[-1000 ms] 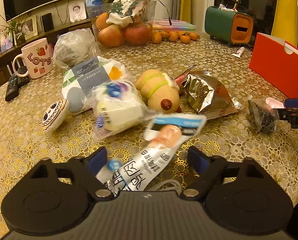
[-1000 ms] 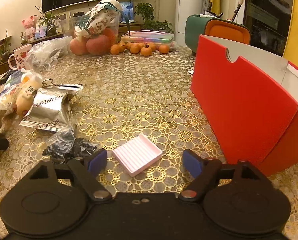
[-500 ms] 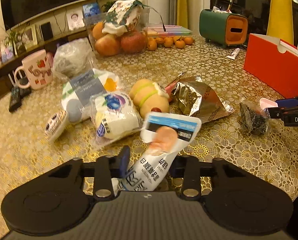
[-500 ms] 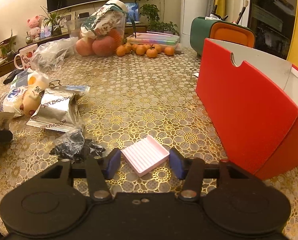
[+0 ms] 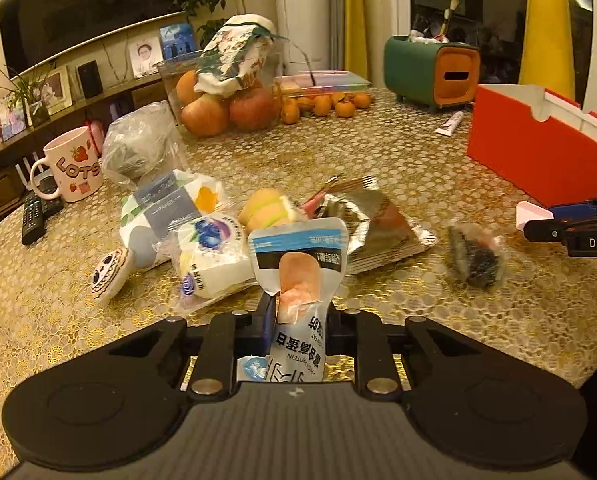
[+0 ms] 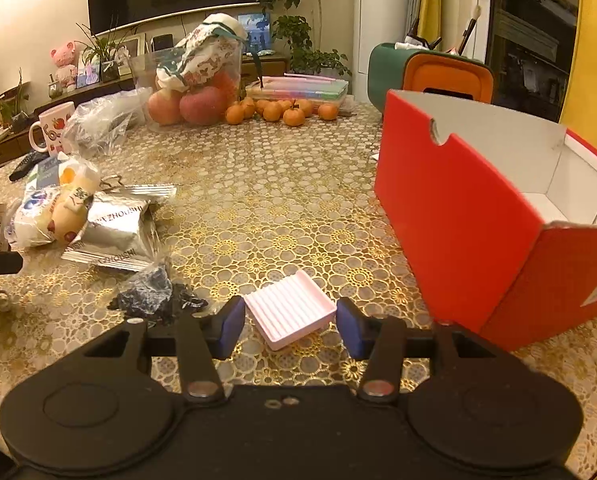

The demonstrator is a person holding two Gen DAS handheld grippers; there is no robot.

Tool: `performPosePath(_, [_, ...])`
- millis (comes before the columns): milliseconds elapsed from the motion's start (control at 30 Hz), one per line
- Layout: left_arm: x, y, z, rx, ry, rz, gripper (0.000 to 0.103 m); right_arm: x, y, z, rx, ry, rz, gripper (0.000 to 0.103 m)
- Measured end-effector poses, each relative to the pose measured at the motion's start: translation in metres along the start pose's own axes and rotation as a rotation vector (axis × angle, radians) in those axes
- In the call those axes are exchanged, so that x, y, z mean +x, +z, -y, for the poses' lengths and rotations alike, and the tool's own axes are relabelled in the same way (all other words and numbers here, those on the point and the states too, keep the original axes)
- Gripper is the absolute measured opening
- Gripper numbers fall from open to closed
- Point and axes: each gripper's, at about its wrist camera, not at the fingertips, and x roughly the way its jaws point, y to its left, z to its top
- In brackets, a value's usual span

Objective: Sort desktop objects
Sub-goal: 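Carry the pouch with the left tool and the pink box with the right tool to the red box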

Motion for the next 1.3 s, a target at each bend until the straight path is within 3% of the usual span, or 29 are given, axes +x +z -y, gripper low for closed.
performPosePath(400, [-0.029,0.009,0.029,-0.001,-0.039,0.008,0.019,-0.044,-0.005,0.015,0.022,-0.013,0.013,0.049])
performPosePath(667, [-0.047,0.021,0.062,0.006,-0.104,0.014,0.019,-0.079,-0.005,0.028,0.044,-0.019,0.044,0.049])
performPosePath(1300, [-0.062,0.062,0.159,0.125,-0.279,0.06,0.019,-0.134,0.004,0.084,0.109,-0.053,0.115,0.049])
